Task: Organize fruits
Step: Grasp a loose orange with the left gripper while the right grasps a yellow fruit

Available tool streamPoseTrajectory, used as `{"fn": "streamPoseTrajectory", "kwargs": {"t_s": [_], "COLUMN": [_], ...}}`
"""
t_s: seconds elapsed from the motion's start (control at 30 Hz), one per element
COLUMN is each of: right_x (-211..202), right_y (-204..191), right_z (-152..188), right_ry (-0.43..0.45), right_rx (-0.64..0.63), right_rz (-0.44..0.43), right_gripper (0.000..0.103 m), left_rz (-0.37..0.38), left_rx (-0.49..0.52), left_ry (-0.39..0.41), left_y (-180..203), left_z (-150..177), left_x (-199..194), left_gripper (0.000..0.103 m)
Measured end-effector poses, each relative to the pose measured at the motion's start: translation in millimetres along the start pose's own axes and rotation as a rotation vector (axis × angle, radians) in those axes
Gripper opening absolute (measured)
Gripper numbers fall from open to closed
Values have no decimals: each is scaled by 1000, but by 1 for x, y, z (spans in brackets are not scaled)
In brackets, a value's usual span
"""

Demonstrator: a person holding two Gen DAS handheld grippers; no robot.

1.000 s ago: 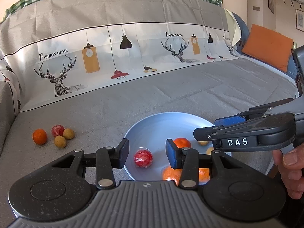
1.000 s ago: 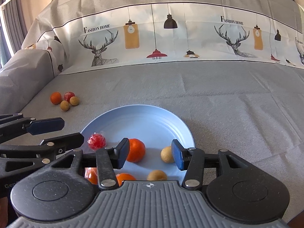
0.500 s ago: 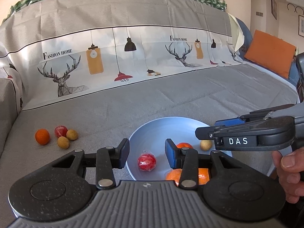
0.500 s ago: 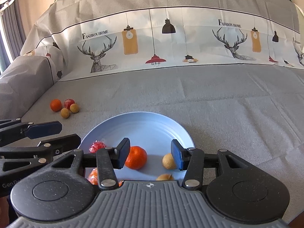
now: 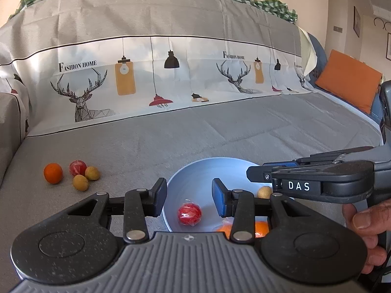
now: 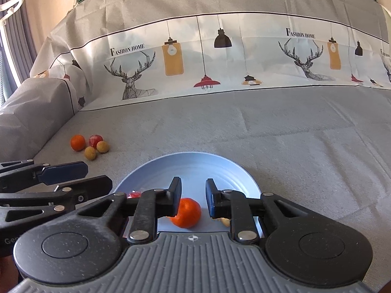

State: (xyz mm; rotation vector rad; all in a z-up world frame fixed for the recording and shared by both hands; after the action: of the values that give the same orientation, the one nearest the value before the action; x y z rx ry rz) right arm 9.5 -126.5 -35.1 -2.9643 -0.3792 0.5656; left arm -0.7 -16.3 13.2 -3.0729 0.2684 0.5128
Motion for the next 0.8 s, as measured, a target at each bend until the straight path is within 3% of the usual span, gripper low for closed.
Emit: {"fn": "streamPoseTrajectory", "kwargs": {"t_s": [0.17,0.27,0.43,0.63,0.8], "right_x": [4,6,11,27,55], "right_y": [-5,-9,-19,-42,-80], "right_z": [-2,-5,-11,-19,-21], "right_ry": [4,11,19,6,-25], "right_rx": [13,22,46,87,79], "right_rz": [-12,-26,-62,-145,-234], "right_gripper": [17,13,12,12,13], "left_rz": [-39,-61,-106,-225,-325], "left_rx": [-11,-41,-88,-141,-244], "left_ry": [5,6,28,44,49], "left_y": [-7,-16,-31,-56,-91], "left_z": [-3,-5,-12,-19,-23], "left_x": [0,0,-3,-4,-8], "left_gripper": [22,19,19,19,19]}}
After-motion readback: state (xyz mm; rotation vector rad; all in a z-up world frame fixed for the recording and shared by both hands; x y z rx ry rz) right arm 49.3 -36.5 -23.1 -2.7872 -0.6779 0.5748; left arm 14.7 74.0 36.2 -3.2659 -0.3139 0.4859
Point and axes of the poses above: each gripper's, at about its wrist camera, not at the fingertips, and x roughly the way its jaws point, y to its right, z to its underside, the point moved 2 cm from there along x, roughly the way its jaws point, and after that the axes turned 14 degrees about y, right-handed, at the moved point
